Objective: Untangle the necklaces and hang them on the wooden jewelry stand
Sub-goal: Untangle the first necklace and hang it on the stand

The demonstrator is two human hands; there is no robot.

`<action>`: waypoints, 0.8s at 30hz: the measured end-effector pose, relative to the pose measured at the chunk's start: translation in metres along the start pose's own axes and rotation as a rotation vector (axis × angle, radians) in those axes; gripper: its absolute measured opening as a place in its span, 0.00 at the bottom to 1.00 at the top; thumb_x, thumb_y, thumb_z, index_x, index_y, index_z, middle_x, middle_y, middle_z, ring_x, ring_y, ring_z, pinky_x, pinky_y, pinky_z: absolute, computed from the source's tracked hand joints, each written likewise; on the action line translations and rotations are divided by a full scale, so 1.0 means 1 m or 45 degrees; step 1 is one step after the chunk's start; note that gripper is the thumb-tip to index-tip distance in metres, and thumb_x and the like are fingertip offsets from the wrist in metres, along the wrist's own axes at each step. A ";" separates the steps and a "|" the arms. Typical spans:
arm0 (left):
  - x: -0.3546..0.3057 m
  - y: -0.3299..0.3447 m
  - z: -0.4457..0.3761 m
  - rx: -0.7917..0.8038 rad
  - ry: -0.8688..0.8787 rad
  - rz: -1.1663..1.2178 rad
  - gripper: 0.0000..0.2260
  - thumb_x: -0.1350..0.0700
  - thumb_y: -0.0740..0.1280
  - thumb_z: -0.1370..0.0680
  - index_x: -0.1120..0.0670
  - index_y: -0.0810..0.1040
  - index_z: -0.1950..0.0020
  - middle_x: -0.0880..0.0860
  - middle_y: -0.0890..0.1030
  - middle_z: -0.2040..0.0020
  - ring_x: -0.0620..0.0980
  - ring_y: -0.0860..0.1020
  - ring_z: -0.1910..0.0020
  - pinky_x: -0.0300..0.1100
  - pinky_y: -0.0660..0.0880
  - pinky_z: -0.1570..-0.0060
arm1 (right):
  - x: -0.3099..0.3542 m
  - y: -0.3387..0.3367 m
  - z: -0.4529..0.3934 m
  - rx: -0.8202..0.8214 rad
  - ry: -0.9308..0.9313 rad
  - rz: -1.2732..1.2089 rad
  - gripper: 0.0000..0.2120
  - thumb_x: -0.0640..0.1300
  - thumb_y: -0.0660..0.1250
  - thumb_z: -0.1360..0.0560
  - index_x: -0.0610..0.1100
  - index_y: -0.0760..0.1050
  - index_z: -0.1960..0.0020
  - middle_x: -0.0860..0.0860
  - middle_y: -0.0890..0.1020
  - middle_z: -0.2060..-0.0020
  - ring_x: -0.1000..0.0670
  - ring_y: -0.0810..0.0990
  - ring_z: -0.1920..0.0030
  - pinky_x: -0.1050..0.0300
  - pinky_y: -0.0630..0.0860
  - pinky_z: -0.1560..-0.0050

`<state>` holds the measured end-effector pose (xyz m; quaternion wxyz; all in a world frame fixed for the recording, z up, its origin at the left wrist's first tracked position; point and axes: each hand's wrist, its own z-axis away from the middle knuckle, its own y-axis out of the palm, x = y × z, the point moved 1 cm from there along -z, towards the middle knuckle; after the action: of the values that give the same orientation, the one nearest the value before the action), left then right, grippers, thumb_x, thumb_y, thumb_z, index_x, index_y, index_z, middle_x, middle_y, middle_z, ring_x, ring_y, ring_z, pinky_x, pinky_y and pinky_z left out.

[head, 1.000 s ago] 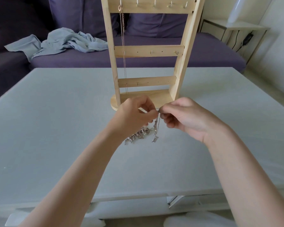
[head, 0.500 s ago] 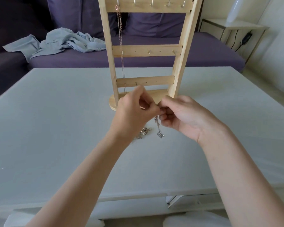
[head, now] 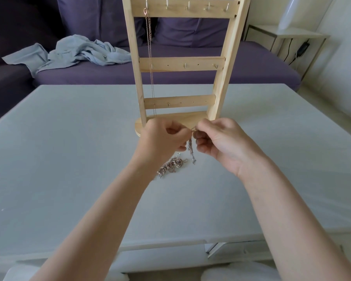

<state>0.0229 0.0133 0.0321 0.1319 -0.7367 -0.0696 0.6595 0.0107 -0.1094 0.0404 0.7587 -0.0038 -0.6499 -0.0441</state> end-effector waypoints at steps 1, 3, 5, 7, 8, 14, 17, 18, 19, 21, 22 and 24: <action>-0.001 0.000 0.001 0.056 -0.089 0.164 0.11 0.64 0.62 0.24 0.58 0.75 0.66 0.53 0.75 0.68 0.44 0.75 0.72 0.32 0.75 0.69 | 0.000 0.000 -0.001 -0.022 -0.003 -0.026 0.13 0.35 0.61 0.24 0.41 0.68 0.68 0.48 0.71 0.72 0.53 0.68 0.73 0.66 0.68 0.74; -0.004 0.002 0.002 0.211 -0.241 0.480 0.12 0.63 0.57 0.22 0.58 0.73 0.65 0.54 0.72 0.66 0.45 0.70 0.70 0.35 0.75 0.67 | -0.001 0.001 -0.002 -0.029 0.000 -0.055 0.11 0.35 0.61 0.24 0.40 0.68 0.66 0.47 0.71 0.71 0.52 0.69 0.72 0.66 0.70 0.73; -0.005 0.002 0.003 0.355 -0.319 0.591 0.11 0.62 0.55 0.22 0.57 0.72 0.63 0.52 0.71 0.67 0.46 0.68 0.71 0.37 0.73 0.68 | -0.002 0.002 -0.003 -0.009 0.007 -0.078 0.10 0.35 0.61 0.24 0.41 0.68 0.64 0.47 0.73 0.71 0.52 0.72 0.71 0.65 0.72 0.71; -0.006 0.001 0.002 0.434 -0.346 0.531 0.11 0.62 0.55 0.23 0.56 0.72 0.64 0.50 0.70 0.68 0.45 0.67 0.73 0.36 0.71 0.69 | -0.002 0.000 -0.003 -0.017 0.007 -0.101 0.12 0.34 0.61 0.25 0.41 0.68 0.67 0.48 0.75 0.72 0.53 0.73 0.73 0.65 0.72 0.71; -0.005 0.001 0.002 0.451 -0.357 0.488 0.11 0.61 0.56 0.23 0.56 0.72 0.64 0.49 0.70 0.69 0.44 0.67 0.74 0.36 0.71 0.69 | -0.001 -0.001 -0.003 -0.029 -0.003 -0.088 0.13 0.34 0.61 0.25 0.40 0.68 0.68 0.49 0.75 0.73 0.54 0.73 0.73 0.66 0.72 0.71; -0.002 0.002 0.006 0.520 -0.299 0.163 0.09 0.59 0.63 0.24 0.56 0.77 0.64 0.51 0.74 0.65 0.46 0.71 0.67 0.35 0.74 0.65 | 0.000 -0.007 0.000 -0.032 -0.040 0.029 0.10 0.30 0.64 0.28 0.41 0.69 0.64 0.47 0.76 0.71 0.51 0.73 0.71 0.63 0.73 0.67; 0.003 0.000 0.003 0.368 -0.345 0.232 0.09 0.58 0.63 0.23 0.56 0.77 0.63 0.50 0.76 0.64 0.46 0.73 0.67 0.37 0.76 0.62 | 0.002 -0.011 0.000 -0.006 -0.020 -0.068 0.11 0.28 0.64 0.28 0.42 0.69 0.62 0.47 0.77 0.71 0.54 0.75 0.73 0.65 0.72 0.70; 0.004 -0.002 0.001 0.311 -0.379 0.318 0.09 0.59 0.63 0.23 0.57 0.77 0.62 0.50 0.76 0.64 0.45 0.73 0.67 0.37 0.76 0.61 | 0.002 -0.012 0.000 -0.002 -0.012 -0.087 0.11 0.28 0.65 0.28 0.42 0.69 0.61 0.47 0.77 0.71 0.55 0.75 0.73 0.65 0.72 0.71; 0.005 -0.003 0.000 0.271 -0.401 0.413 0.08 0.60 0.63 0.23 0.57 0.77 0.62 0.50 0.76 0.65 0.45 0.74 0.67 0.38 0.77 0.62 | 0.002 -0.012 0.000 0.001 -0.007 -0.099 0.11 0.28 0.65 0.28 0.42 0.69 0.61 0.47 0.77 0.71 0.55 0.75 0.73 0.65 0.72 0.71; 0.005 -0.003 -0.002 0.218 -0.404 0.546 0.08 0.62 0.62 0.23 0.59 0.76 0.62 0.51 0.75 0.66 0.46 0.74 0.67 0.37 0.77 0.63 | 0.001 -0.012 -0.001 0.021 -0.012 -0.090 0.11 0.27 0.66 0.29 0.42 0.69 0.60 0.47 0.78 0.71 0.54 0.75 0.72 0.65 0.73 0.71; 0.005 -0.002 -0.002 0.191 -0.386 0.566 0.07 0.63 0.62 0.24 0.59 0.75 0.61 0.52 0.75 0.66 0.46 0.74 0.67 0.36 0.77 0.63 | 0.001 -0.010 -0.002 0.033 -0.020 -0.059 0.11 0.28 0.66 0.29 0.42 0.70 0.60 0.48 0.78 0.70 0.54 0.74 0.72 0.65 0.73 0.70; 0.004 -0.001 -0.002 0.126 -0.322 0.546 0.05 0.63 0.62 0.24 0.60 0.75 0.59 0.52 0.75 0.65 0.45 0.74 0.67 0.34 0.76 0.64 | 0.001 -0.009 -0.002 0.052 -0.043 0.044 0.10 0.28 0.66 0.29 0.42 0.72 0.59 0.48 0.77 0.69 0.53 0.73 0.71 0.65 0.74 0.68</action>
<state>0.0256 0.0153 0.0286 0.0152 -0.6389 0.1049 0.7620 0.0126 -0.1181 0.0403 0.7483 -0.0002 -0.6631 -0.0176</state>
